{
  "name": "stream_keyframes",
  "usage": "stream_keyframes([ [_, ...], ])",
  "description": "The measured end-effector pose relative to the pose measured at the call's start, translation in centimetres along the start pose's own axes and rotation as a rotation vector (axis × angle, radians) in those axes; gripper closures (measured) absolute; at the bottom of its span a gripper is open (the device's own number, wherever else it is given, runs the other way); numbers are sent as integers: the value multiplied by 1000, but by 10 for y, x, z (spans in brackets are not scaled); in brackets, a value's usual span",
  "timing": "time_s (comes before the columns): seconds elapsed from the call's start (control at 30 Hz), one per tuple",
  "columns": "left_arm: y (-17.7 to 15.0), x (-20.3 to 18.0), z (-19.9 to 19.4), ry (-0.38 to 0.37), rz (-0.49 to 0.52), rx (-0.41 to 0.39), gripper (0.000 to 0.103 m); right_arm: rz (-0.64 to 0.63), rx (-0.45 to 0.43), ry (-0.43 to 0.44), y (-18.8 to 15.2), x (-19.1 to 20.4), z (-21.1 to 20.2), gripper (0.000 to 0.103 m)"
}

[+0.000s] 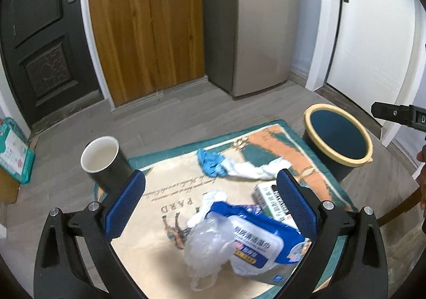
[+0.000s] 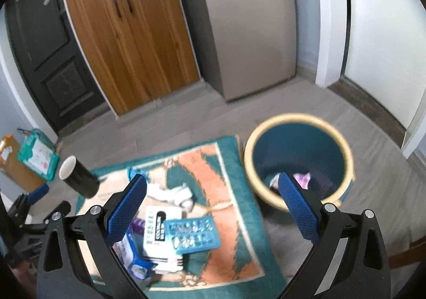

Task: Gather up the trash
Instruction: 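Move both open tools back over the mat, then grasp the clear plastic bag with left tool while right tool grasps the blister pack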

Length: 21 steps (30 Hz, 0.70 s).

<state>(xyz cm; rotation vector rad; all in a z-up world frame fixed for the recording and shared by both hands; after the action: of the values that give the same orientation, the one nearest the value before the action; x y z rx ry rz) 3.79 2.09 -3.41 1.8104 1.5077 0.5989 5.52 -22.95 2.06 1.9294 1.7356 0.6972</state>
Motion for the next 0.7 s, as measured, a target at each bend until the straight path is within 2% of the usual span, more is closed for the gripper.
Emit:
stream_keyframes([
  [0.27, -15, 23, 17, 18, -16, 80, 6, -73, 104, 0, -14, 41, 40, 5],
  [0.53, -50, 27, 55, -57, -62, 255, 6, -105, 255, 12, -42, 66, 82, 5],
  [0.7, -56, 17, 65, -76, -31, 292, 6, -96, 337, 20, -61, 69, 98, 8],
])
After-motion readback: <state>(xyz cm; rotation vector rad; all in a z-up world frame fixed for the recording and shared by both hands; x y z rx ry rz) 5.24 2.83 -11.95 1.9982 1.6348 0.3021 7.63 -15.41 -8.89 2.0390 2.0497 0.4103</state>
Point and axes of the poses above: each gripper's, at about its wrist camera, not at the fingertips, and z roughly the way its jaws point, x to its left, y to its top, the point moved 1 cm from there along z, roughly the way its jaws point, and after that the axes turned 10 degrees about -y, right-handed, at the moved point
